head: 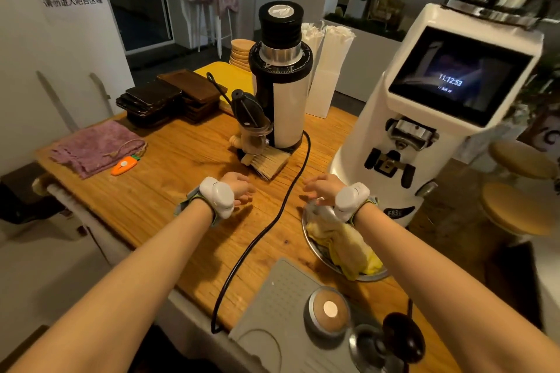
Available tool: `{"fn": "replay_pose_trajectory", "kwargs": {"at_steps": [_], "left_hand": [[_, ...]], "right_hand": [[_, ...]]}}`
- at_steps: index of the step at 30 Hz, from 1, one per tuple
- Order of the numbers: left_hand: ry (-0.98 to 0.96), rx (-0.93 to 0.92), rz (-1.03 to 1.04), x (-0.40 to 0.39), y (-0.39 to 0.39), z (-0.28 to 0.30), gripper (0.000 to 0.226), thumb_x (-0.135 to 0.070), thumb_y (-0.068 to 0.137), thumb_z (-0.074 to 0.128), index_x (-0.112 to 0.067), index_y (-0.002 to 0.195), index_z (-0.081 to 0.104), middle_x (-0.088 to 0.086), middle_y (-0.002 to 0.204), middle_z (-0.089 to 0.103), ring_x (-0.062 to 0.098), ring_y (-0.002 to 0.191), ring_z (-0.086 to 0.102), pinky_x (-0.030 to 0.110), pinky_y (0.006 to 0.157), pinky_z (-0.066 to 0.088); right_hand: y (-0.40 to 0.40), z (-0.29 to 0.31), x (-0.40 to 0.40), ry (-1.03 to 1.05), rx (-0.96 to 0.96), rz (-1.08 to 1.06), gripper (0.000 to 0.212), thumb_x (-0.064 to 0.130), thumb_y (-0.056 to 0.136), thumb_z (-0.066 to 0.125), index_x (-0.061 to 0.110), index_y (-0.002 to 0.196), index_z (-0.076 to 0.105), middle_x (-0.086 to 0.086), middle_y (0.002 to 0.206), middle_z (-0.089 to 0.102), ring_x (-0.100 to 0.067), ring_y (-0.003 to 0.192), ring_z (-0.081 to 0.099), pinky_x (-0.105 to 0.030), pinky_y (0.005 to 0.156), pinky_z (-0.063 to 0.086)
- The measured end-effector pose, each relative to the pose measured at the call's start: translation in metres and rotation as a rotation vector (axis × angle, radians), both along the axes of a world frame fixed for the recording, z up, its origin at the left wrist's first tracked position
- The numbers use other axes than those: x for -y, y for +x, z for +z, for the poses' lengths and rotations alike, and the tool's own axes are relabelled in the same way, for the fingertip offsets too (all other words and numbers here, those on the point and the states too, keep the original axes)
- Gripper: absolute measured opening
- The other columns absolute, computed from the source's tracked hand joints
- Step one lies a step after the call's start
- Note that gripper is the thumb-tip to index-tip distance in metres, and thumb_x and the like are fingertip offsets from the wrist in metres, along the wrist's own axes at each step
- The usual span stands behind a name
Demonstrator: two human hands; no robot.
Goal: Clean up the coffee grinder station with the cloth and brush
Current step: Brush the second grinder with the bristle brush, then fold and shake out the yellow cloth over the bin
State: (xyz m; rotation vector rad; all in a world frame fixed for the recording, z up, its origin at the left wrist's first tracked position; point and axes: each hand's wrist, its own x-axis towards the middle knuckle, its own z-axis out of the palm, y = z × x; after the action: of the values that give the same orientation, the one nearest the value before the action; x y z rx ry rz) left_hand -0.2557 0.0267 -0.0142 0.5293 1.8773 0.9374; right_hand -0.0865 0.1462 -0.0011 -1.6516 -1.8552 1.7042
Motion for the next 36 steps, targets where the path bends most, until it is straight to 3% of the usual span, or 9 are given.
{"fn": "replay_pose_trajectory", "kwargs": {"at_steps": [3,8,11,14,17,20,29,33,36], "left_hand": [[0.031,0.002,-0.045,0.009,0.025,0.008,0.044,0.0,0.088,0.057,-0.003,0.131,0.047,0.018,0.128,0.059,0.027,0.11,0.061,0.032,0.086,0.045],[0.013,0.018,-0.168,0.012,0.065,0.017,0.04,-0.005,0.088,0.06,-0.008,0.127,0.052,0.003,0.091,0.063,0.012,0.071,0.058,0.018,0.055,0.047],[-0.018,0.036,-0.219,0.016,0.083,0.014,0.043,-0.006,0.087,0.061,-0.009,0.129,0.052,0.008,0.106,0.065,0.014,0.08,0.059,0.025,0.071,0.047],[-0.02,0.022,-0.24,0.024,0.093,0.011,0.041,-0.009,0.089,0.059,-0.009,0.13,0.051,0.012,0.127,0.06,0.018,0.098,0.058,0.029,0.086,0.043],[-0.02,0.018,-0.227,0.032,0.097,0.008,0.042,-0.01,0.091,0.057,-0.009,0.132,0.049,0.013,0.13,0.058,0.022,0.106,0.06,0.027,0.082,0.045],[-0.006,0.009,-0.204,0.04,0.095,0.008,0.042,-0.011,0.091,0.056,-0.009,0.133,0.048,0.014,0.13,0.059,0.018,0.097,0.06,0.021,0.066,0.047],[0.037,0.01,-0.096,0.057,0.072,0.019,0.043,-0.008,0.089,0.059,-0.01,0.131,0.05,0.012,0.126,0.06,0.015,0.084,0.061,0.021,0.065,0.045],[0.207,-0.132,-0.019,0.057,0.061,0.028,0.065,-0.006,0.083,0.066,-0.011,0.141,0.037,0.015,0.136,0.046,0.027,0.116,0.051,0.03,0.084,0.047],[0.34,-0.307,-0.022,0.062,0.043,0.035,0.072,-0.001,0.079,0.07,-0.009,0.142,0.037,0.015,0.142,0.042,0.027,0.125,0.047,0.024,0.086,0.042]], "right_hand": [[0.029,0.006,0.006,0.11,0.085,0.116,0.034,0.008,0.087,0.06,-0.004,0.119,0.059,-0.009,0.095,0.057,-0.016,0.075,0.053,-0.022,0.06,0.041],[0.071,0.013,0.019,0.169,0.277,0.308,0.044,0.017,0.084,0.063,0.002,0.126,0.058,-0.013,0.113,0.056,-0.024,0.104,0.052,-0.035,0.095,0.043],[0.086,0.012,0.023,0.211,0.38,0.418,0.046,0.021,0.09,0.059,0.01,0.133,0.052,-0.008,0.141,0.046,-0.025,0.132,0.041,-0.03,0.107,0.033],[0.097,0.003,0.026,0.243,0.416,0.443,0.045,0.018,0.09,0.058,0.01,0.134,0.052,-0.01,0.143,0.046,-0.027,0.133,0.041,-0.03,0.107,0.033],[0.103,-0.004,0.027,0.285,0.414,0.441,0.044,0.018,0.087,0.062,0.01,0.13,0.055,-0.012,0.137,0.051,-0.028,0.126,0.046,-0.032,0.102,0.036],[0.102,-0.003,0.027,0.291,0.343,0.397,0.042,0.019,0.089,0.06,0.006,0.128,0.054,-0.016,0.133,0.054,-0.026,0.115,0.051,-0.032,0.097,0.039],[0.055,0.03,0.037,0.222,0.05,0.233,0.043,0.019,0.09,0.06,0.01,0.13,0.051,-0.013,0.135,0.051,-0.028,0.125,0.047,-0.035,0.098,0.041],[0.017,0.034,0.051,0.223,-0.039,0.258,0.04,0.021,0.089,0.062,0.011,0.127,0.055,-0.01,0.131,0.055,-0.026,0.121,0.052,-0.038,0.101,0.045],[-0.016,0.031,0.062,0.278,-0.074,0.321,0.039,0.021,0.088,0.063,0.013,0.125,0.059,-0.008,0.125,0.06,-0.018,0.104,0.055,-0.025,0.078,0.047]]}}
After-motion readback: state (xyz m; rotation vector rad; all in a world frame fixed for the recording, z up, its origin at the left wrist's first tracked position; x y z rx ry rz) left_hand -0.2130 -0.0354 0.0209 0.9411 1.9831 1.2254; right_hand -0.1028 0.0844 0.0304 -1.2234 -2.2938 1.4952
